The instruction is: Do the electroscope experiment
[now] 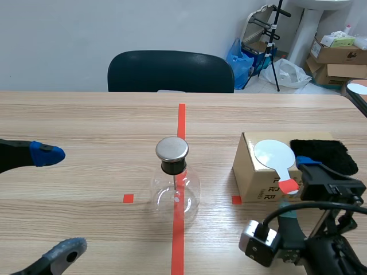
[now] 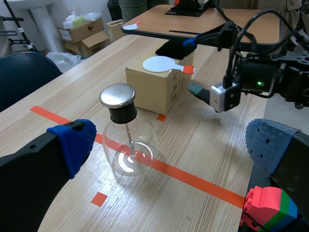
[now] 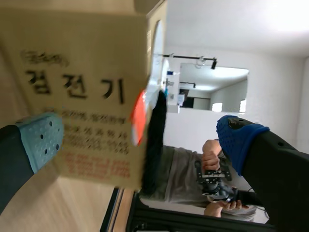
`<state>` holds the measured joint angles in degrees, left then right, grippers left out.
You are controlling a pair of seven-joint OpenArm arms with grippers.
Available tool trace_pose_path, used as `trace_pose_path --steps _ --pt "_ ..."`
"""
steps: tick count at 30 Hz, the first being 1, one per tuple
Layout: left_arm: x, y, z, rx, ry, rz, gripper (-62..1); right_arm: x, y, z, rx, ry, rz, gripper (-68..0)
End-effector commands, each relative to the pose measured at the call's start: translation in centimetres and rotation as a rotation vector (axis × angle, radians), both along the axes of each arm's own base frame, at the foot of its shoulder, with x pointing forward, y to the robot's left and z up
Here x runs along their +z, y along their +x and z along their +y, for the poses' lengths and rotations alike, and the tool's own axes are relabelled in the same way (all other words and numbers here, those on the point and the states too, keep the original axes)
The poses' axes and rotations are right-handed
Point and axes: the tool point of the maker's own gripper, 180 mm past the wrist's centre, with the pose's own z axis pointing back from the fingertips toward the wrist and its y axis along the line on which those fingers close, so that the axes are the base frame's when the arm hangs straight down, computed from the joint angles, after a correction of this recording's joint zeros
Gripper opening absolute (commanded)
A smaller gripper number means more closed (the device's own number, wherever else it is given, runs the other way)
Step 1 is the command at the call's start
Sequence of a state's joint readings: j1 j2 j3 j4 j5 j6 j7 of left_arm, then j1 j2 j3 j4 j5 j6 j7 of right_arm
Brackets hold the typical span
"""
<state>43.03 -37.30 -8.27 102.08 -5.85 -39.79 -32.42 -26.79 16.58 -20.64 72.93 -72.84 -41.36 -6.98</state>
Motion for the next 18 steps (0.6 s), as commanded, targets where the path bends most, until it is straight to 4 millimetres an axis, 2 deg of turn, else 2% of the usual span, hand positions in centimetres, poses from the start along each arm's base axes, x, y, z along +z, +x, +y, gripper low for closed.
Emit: trace_pose_path --steps 1,5,10,16,18 --pt "0.5 0.0 -0.1 0.005 -0.028 -0.006 1.4 1.6 -1.0 -0.3 0.004 0.011 -0.054 0.4" --pt "0.5 0.0 -0.1 0.005 -0.028 -0.006 1.4 2.2 -3.6 -0.3 0.006 0.046 -0.017 0.4" --pt "0.5 0.0 -0.1 0.006 -0.029 -0.006 1.4 4.7 -5.7 -0.6 -0.02 0.178 -0.006 0.4" --pt "0.6 0.0 -0.1 0.005 -0.031 -0.008 1.4 9.3 -6.1 -1.3 -0.027 0.453 -0.056 0.4" --pt "0.6 0.0 -0.1 0.005 -0.031 -0.008 1.4 10.0 -5.7 -1.4 -0.027 0.566 -0.027 0.4"
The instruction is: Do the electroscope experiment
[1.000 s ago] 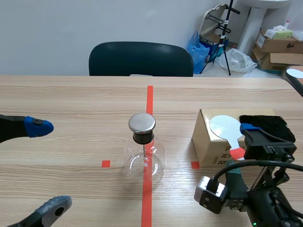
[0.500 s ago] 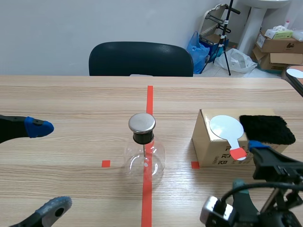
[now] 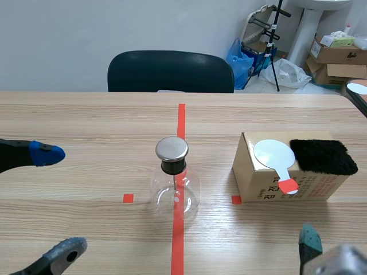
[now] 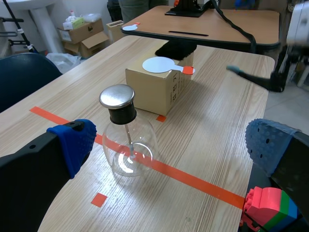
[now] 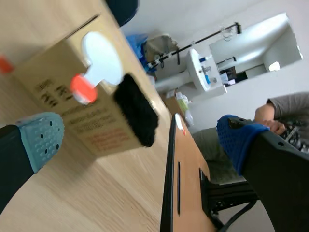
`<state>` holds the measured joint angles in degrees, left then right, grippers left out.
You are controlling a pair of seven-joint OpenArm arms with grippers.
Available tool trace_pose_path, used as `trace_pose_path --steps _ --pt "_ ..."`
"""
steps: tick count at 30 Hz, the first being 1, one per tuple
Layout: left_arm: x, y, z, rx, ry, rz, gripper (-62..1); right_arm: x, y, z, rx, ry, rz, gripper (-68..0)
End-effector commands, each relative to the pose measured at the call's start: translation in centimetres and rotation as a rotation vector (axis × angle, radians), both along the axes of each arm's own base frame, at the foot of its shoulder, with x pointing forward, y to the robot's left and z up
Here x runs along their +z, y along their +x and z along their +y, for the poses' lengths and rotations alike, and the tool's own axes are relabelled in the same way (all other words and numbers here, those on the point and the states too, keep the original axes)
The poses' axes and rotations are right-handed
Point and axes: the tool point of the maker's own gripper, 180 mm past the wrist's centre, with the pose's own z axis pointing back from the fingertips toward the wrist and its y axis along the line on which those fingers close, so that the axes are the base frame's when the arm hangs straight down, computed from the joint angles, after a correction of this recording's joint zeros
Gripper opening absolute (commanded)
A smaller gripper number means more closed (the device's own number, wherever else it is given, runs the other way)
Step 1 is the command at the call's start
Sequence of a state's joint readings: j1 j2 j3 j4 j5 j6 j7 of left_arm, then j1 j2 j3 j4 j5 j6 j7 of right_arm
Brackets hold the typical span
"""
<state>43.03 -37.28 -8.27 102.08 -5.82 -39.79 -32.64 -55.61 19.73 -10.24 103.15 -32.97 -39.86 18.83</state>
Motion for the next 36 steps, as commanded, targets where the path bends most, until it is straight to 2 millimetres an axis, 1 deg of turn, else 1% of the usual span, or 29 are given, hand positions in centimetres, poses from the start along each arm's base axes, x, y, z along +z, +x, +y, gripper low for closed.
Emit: trace_pose_path --steps 1,6,9,13,17,19,23,26,27,31,33,36 --pt "0.5 0.0 -0.1 0.005 -0.028 -0.006 1.4 0.9 1.0 -0.1 0.023 0.056 -0.003 0.4" --pt "0.5 0.0 -0.1 0.005 -0.027 -0.006 1.4 2.0 2.7 -0.2 0.071 0.302 0.102 0.4" --pt "0.5 0.0 -0.1 0.005 -0.029 -0.006 1.4 2.9 3.7 0.8 0.136 0.438 0.151 0.4" --pt "0.6 0.0 -0.1 0.007 -0.033 -0.005 1.4 3.8 5.0 2.2 0.218 0.538 0.182 0.4" --pt "1.3 0.3 0.2 0.043 -0.093 0.015 1.4 4.0 5.9 3.5 0.284 0.602 0.231 0.4" --pt "1.6 1.5 1.0 0.141 -0.093 -0.007 1.4 4.1 6.0 3.9 0.3 0.633 0.251 0.4" --pt "1.2 3.8 2.4 0.332 0.004 -0.035 1.4 4.3 5.9 4.5 0.342 0.681 0.278 0.4" --pt "1.3 5.0 3.3 0.455 0.07 -0.041 1.4 4.6 5.6 5.0 0.382 0.692 0.28 0.4" --pt "1.8 5.1 3.3 0.479 0.069 -0.05 1.4 4.9 5.6 5.1 0.387 0.694 0.27 0.4" --pt "3.4 4.7 2.9 0.522 0.034 -0.068 1.4 6.0 5.8 5.1 0.401 0.685 0.24 0.4" --pt "3.8 4.4 2.7 0.531 0.02 -0.065 1.4 6.5 5.8 5.3 0.41 0.684 0.231 0.4" --pt "3.8 4.4 2.8 0.544 0.013 -0.06 1.4 6.6 5.8 5.4 0.414 0.685 0.227 0.4"
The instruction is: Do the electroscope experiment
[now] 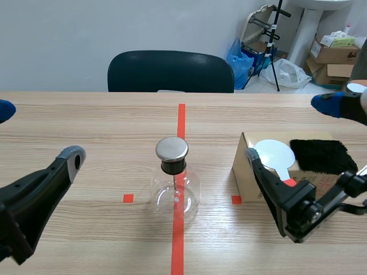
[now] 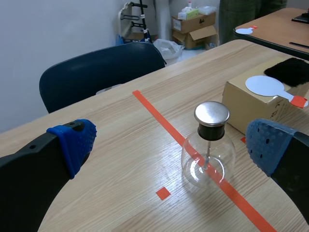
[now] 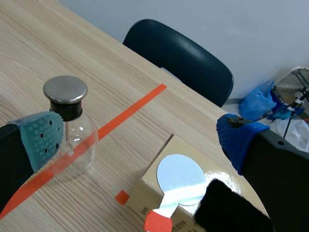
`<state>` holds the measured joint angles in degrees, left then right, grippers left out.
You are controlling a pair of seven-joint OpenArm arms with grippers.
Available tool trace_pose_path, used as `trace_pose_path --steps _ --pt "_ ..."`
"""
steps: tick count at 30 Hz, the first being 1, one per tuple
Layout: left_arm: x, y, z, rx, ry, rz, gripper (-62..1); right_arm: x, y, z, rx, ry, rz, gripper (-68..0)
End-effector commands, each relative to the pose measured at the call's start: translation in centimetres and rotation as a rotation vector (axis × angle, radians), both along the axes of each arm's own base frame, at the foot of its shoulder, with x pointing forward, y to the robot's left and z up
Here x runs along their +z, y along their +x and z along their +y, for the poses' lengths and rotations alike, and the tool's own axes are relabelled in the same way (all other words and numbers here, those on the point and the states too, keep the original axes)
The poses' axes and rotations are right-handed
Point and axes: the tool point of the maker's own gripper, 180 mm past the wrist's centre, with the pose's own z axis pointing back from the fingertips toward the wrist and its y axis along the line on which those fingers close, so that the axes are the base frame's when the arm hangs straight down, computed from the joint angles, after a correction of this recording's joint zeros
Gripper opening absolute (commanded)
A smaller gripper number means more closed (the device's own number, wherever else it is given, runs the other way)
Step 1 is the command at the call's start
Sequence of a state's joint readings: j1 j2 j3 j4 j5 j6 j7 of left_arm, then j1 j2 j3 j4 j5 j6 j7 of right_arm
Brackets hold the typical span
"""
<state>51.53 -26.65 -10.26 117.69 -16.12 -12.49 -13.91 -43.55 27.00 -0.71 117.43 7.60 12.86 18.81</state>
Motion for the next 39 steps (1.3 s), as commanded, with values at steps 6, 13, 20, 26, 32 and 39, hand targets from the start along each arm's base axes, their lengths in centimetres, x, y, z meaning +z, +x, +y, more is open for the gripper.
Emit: trace_pose_path --steps 6,13,20,26,32,39 --pt "0.36 0.1 0.16 0.004 -0.01 -0.017 1.4 0.96 0.17 -0.01 -0.004 0.016 -0.029 0.4" --pt "0.05 -0.02 0.0 -0.01 0.035 -0.024 1.4 1.33 0.11 0.1 0.003 0.026 -0.047 0.4" --pt "0.06 -0.02 -0.01 -0.01 0.035 -0.024 1.4 1.33 0.12 0.1 0.003 0.026 -0.047 0.4" --pt "0.06 -0.02 -0.01 -0.011 0.034 -0.024 1.4 1.39 0.11 0.12 0.004 0.027 -0.05 0.4" --pt "0.06 -0.02 -0.01 -0.011 0.034 -0.024 1.4 1.33 0.12 0.1 0.003 0.026 -0.047 0.4" --pt "0.06 -0.02 -0.01 -0.011 0.034 -0.024 1.4 1.39 0.1 0.12 0.004 0.028 -0.05 0.4"
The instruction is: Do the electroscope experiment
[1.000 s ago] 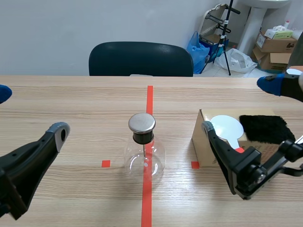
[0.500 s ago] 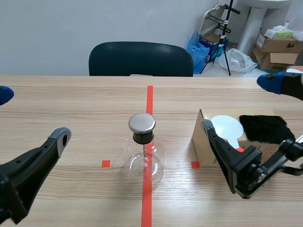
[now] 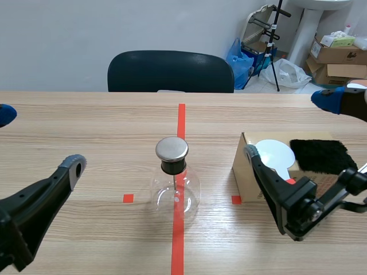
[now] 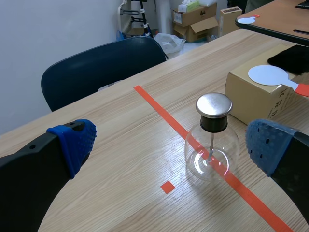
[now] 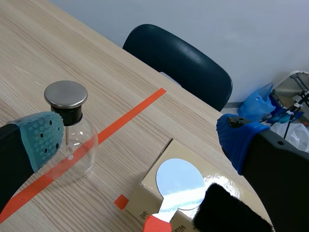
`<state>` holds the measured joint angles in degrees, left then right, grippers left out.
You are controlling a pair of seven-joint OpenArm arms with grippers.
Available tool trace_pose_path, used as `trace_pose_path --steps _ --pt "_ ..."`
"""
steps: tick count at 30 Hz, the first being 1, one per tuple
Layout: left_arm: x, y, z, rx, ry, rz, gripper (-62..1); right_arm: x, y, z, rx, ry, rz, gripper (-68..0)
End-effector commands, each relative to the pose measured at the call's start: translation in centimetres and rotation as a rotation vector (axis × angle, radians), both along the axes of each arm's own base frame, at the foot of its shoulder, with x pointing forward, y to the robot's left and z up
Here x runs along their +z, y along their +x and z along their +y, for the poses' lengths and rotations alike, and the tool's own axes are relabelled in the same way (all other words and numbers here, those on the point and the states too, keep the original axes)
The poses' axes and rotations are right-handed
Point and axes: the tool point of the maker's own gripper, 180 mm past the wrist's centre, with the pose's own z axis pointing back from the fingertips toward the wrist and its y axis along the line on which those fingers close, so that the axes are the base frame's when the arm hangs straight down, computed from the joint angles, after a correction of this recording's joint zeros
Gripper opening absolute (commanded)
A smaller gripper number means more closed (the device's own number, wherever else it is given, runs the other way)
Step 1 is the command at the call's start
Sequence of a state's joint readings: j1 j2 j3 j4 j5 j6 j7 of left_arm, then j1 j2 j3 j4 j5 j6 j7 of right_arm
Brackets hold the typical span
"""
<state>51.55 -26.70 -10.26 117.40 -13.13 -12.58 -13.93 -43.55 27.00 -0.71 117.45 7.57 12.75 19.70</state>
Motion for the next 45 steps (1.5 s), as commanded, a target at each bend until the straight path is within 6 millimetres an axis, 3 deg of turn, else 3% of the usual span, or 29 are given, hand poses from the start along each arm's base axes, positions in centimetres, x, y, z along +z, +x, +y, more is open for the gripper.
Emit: trace_pose_path --steps 1,45 --pt "0.56 0.14 0.1 0.005 -0.017 -0.02 1.4 1.1 0.12 0.06 0.001 0.02 -0.036 0.4" --pt "0.58 0.13 0.07 0.003 -0.02 -0.02 1.4 1.46 0.05 0.18 0.008 0.032 -0.053 0.4"
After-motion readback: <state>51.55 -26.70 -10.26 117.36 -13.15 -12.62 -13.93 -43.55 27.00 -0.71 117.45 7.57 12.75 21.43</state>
